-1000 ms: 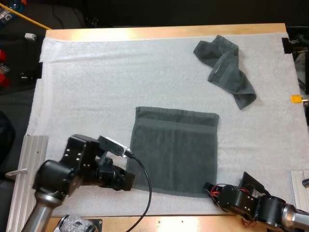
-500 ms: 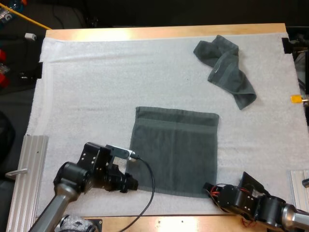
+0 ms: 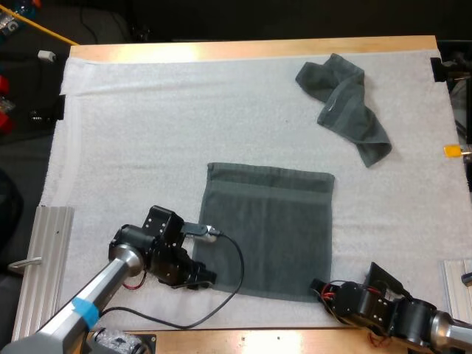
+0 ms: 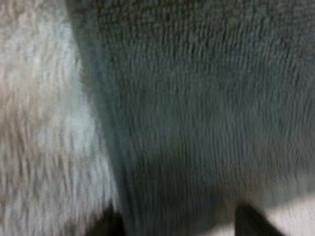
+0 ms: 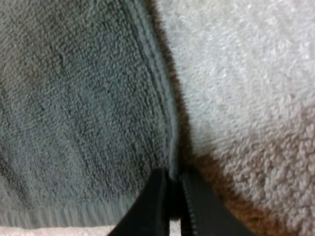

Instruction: Pick towel from pile, fold and stack

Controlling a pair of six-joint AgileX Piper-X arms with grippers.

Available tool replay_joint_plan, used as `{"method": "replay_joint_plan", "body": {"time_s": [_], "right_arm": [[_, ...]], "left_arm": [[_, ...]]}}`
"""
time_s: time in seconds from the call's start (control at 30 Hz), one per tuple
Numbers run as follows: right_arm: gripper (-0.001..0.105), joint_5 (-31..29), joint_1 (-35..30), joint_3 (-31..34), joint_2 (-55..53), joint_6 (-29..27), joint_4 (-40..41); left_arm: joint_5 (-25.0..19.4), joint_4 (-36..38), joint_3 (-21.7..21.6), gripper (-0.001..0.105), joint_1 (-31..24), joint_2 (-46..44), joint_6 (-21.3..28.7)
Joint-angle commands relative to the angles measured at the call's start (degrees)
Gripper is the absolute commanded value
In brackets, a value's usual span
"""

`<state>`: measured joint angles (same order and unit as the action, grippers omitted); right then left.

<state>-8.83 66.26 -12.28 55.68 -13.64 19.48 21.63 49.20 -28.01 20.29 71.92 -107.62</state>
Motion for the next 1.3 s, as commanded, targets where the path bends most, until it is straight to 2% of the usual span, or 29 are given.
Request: {"method": "replay_joint_plan", "body": {"time_s": [0.0, 0.1, 0.17, 0.27, 0.63, 0.7, 0.87, 1.0, 1.17, 1.27], "right_arm": [[0.000, 0.51, -0.10, 0.37, 0.02, -0.45, 0.01], [0.000, 0.51, -0.10, 0.37, 0.02, -0.45, 0.01], [0.000, 0.51, -0.10, 0.37, 0.02, -0.45, 0.01], [0.000, 0.51, -0.10, 0.37, 0.02, -0.45, 0.01], [0.000, 0.51, -0.10, 0.37, 0.02, -0.71, 0.01], [0.000, 0.51, -0.10, 0.37, 0.02, -0.79, 0.01], [0.000, 0.15, -0.10, 0.23, 0.02, -4.09, 0.31], [0.000, -1.27, -0.10, -2.57, 0.02, -6.76, 6.58], [0.000, -1.26, -0.10, -11.10, 0.02, -16.73, 20.48], [0.000, -1.38, -0.10, -15.61, 0.15, -20.71, 25.69]], "left_arm": [[-0.40, -0.88, 0.22, 0.050, 0.20, 0.70, -0.29], [3.03, -1.08, 0.22, 0.050, 0.20, 0.79, 0.48], [7.59, -1.39, 0.22, 0.050, 0.20, 0.79, 1.28], [11.32, -2.18, 0.22, 0.050, 0.20, 0.79, 1.67], [11.28, -2.69, 0.12, 0.049, 0.20, 0.79, 1.69], [11.28, -2.69, 0.12, 0.043, 0.20, 0.79, 1.50], [10.22, -2.40, 0.12, 0.001, 0.20, 0.79, 1.24], [9.55, -0.80, -0.03, 0.000, 0.20, -0.54, 1.24], [9.55, 5.70, -1.45, 0.000, 0.20, -6.49, 2.52], [9.55, 11.07, -1.93, 0.000, 0.20, -10.35, 4.44]]}}
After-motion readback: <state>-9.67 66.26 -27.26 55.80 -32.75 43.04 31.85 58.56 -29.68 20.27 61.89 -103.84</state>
